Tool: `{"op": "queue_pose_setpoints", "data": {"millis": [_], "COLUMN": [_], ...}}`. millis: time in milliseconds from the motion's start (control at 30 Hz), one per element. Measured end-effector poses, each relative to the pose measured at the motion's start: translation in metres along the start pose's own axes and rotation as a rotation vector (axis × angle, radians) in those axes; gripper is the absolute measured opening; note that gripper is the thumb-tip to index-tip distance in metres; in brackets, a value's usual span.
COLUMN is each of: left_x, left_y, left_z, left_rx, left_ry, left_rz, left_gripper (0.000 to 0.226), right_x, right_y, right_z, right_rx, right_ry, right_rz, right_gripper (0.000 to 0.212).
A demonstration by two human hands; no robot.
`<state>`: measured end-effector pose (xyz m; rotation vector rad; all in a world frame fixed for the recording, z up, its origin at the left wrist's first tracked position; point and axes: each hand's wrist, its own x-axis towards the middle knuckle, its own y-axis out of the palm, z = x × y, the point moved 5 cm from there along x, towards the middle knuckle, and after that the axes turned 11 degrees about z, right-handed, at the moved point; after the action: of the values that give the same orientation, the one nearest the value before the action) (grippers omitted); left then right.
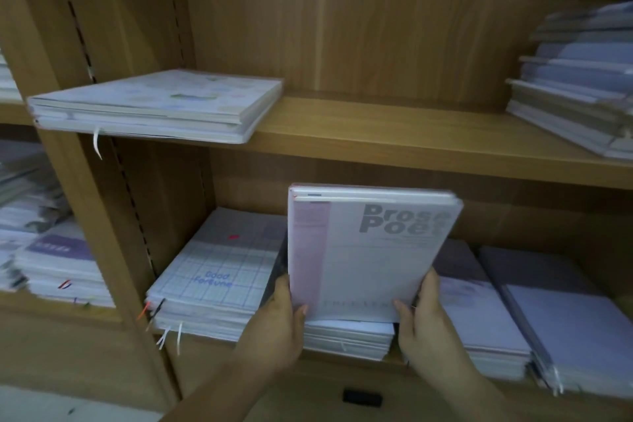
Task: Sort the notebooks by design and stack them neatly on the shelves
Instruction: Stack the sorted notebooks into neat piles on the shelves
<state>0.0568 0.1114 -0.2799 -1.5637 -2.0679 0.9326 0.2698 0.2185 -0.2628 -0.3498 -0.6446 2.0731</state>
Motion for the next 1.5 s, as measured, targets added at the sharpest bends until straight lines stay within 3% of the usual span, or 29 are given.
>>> {"op": "queue_pose_setpoints", "data": {"millis": [333, 533, 667, 833, 1000, 1267, 1500], "left_x": [-0.01, -0.034, -0.049, -0.033, -0.003, 0.034, 0.044], "left_y": [-0.021, -0.023, -0.02, -0.022, -0.032, -0.034, -0.029], "left_z": [-0.011, -0.006, -0.004, -0.014, -0.01, 0.006, 0.016], "left_rx": [0.07, 0.124, -0.105, -0.341, -0.316, -0.136, -0.121], "left_ry": [0.121, 0.126, 0.123, 0.019, -0.009, -0.043, -0.013], "left_rz": [-0.097, 0.048, 0.118, 0.052, -0.027, -0.068, -0.101], "left_gripper": [0.036, 0.035, 0.036, 0.026, 0.042, 0.044, 0.044], "right_x": [-0.001, -0.025, -0.038, -0.021, 0.009, 0.042, 0.046], "right_y": [-0.002, -0.009, -0.016, -0.02, -0.01, 0.008, 0.014], "right_z": [0.007, 0.002, -0.005, 0.002, 0.009, 0.001, -0.007], "right_rx": [0.077, -0.038, -0.024, -0.038, -0.124, -0.137, -0.172], "right_ry": [-0.063, -0.071, -0.078, -0.034, -0.024, -0.007, 0.01], "right_rz": [0.009, 0.092, 0.085, 0.007, -0.021, -0.028, -0.036], "right_gripper": [0.075, 0.069, 0.058, 0.039, 0.039, 0.035, 0.035]}}
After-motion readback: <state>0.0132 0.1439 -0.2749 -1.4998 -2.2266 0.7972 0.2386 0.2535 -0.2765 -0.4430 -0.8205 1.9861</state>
